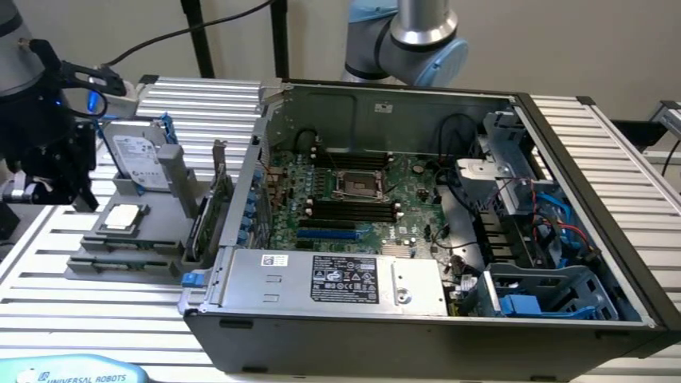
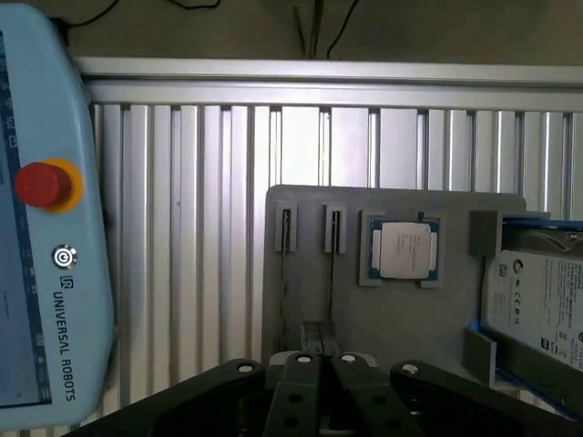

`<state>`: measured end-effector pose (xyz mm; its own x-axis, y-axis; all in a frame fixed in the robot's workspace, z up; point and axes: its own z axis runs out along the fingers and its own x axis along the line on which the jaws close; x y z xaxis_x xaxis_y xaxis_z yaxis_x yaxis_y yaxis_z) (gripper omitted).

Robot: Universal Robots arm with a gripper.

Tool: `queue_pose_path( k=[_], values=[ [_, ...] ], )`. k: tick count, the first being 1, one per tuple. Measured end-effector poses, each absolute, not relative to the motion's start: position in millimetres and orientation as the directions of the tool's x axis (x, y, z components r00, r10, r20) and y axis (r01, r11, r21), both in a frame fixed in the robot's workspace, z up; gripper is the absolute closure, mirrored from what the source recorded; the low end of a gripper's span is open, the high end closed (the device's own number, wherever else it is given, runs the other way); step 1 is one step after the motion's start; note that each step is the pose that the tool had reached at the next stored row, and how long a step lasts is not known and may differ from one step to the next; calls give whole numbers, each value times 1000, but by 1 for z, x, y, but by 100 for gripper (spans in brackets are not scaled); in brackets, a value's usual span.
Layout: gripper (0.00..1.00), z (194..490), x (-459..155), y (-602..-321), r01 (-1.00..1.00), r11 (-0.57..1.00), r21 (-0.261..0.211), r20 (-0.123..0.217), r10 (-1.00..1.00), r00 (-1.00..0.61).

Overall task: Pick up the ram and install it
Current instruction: 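Pick up the ram and move it above insertion slot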

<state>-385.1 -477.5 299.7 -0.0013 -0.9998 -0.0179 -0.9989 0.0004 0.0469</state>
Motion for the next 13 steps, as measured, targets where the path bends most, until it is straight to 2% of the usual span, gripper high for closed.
queue_pose_path(
  k=[13],
  values=[
    [89, 278, -378, -489, -999, -5, 47, -21, -1000, 4]
  ],
)
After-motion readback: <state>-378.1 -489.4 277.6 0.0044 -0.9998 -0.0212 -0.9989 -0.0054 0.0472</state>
